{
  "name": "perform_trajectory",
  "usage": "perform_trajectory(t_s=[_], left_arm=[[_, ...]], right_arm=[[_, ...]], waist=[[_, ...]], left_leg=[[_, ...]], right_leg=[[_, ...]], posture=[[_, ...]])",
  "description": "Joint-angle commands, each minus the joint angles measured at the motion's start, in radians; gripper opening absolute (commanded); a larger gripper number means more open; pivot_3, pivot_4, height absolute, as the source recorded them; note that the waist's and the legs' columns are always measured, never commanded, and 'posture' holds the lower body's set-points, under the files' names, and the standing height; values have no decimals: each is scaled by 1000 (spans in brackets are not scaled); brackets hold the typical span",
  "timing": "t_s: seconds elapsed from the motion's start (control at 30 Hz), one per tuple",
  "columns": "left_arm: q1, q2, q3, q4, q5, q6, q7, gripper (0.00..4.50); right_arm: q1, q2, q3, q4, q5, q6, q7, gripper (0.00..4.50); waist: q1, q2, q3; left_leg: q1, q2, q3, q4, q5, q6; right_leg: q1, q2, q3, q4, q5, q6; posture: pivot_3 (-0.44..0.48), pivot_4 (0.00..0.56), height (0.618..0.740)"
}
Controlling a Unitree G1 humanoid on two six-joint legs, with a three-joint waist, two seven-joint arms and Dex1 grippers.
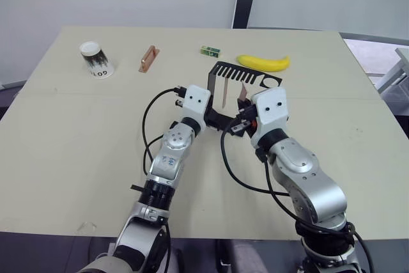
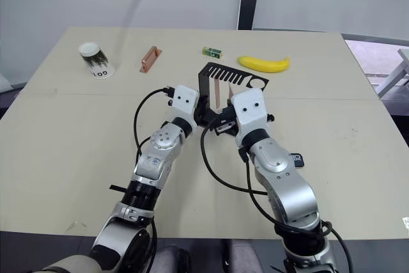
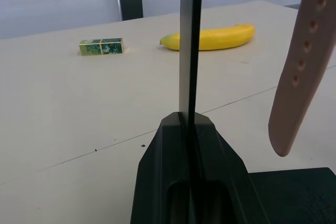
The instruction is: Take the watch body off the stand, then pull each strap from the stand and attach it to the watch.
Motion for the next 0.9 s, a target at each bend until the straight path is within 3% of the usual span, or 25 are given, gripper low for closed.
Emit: perform_trajectory(t_s=[0.03,0.07,0.2,0.4,0.43,0.63,0.8,0.9], left_arm=[[-17,-6,-8,-14,3,-5,-8,0],[-13,-5,-6,-21,-1,2,-11,0],[6,10,3,-69,-26,12,-45,1244],[75,104,61,-219,-134,130,-179,4261],[86,125,71,-243,-157,155,-205,4424],[159,281,155,-372,-371,291,-442,4424],[162,472,256,-429,-745,589,-754,4424],[103,487,274,-422,-899,713,-792,4424]], right_arm=[[11,-29,-45,-77,76,1,99,56],[17,-36,-61,-82,96,4,116,56],[27,-55,-120,-79,148,19,153,0],[57,-114,-210,-83,258,27,246,0],[64,-124,-222,-85,280,28,263,0],[94,-199,-285,-70,418,19,387,0],[61,-229,-373,-10,681,101,494,0],[39,-269,-399,24,847,165,549,0]], waist=[[0,0,0],[0,0,0],[-1,0,0],[-3,0,0],[-4,0,0],[-2,0,0],[-6,0,0],[-1,0,0]], left_leg=[[0,0,0,0,0,0],[0,0,0,0,0,0],[0,0,0,0,0,0],[0,0,0,0,0,0],[1,0,0,0,0,0],[0,0,0,0,0,0],[0,1,-1,0,0,0],[0,0,-1,0,0,0]], right_leg=[[0,0,0,0,0,0],[0,0,0,0,0,0],[0,0,0,0,0,0],[0,0,0,0,0,0],[0,0,0,1,0,0],[0,0,0,1,0,0],[0,1,0,1,0,0],[0,0,0,1,0,-1]], posture=[[0,150,740],[0,150,740],[0,150,740],[0,150,740],[0,150,740],[0,150,740],[0,150,740],[0,150,740]])
